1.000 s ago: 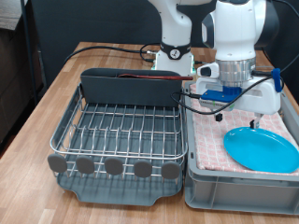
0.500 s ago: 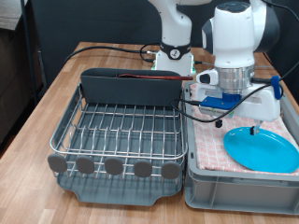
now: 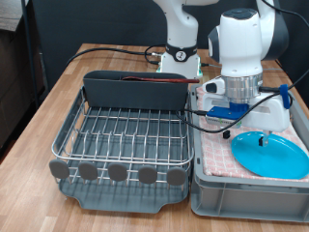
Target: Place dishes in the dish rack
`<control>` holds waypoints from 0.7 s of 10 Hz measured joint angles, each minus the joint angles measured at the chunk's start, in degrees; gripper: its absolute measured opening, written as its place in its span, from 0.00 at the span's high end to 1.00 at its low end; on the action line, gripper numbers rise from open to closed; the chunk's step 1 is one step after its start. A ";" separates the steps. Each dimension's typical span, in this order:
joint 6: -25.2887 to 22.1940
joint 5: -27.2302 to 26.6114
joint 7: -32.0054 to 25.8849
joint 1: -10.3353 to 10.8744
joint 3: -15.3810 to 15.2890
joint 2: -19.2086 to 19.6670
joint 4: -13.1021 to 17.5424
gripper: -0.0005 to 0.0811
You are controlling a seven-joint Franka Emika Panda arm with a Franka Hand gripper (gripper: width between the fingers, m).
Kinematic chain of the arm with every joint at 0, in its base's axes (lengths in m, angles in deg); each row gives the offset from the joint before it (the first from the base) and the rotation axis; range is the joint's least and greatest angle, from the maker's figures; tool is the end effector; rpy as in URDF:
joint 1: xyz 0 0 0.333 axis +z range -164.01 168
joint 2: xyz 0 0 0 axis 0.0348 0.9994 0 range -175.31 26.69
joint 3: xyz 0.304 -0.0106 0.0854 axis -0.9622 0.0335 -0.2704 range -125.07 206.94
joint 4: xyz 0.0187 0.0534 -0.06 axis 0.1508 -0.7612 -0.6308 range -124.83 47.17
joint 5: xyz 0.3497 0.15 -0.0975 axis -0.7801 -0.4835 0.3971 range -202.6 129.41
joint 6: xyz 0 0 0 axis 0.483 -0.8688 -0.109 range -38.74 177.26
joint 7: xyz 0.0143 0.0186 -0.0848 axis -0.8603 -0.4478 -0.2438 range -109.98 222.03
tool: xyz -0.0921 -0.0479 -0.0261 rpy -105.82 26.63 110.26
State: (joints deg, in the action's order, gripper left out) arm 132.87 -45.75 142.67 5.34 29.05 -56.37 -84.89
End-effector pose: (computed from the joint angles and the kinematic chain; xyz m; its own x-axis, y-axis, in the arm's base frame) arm 0.5169 0.1308 0.2241 0.1662 -0.9792 -0.1167 -0.9506 -0.1276 -0.2831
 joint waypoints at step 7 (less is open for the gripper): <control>0.61 0.04 0.00 0.00 0.03 0.19 0.19 0.50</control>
State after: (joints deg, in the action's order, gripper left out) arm 133.48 -45.70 142.67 5.34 29.08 -56.19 -84.70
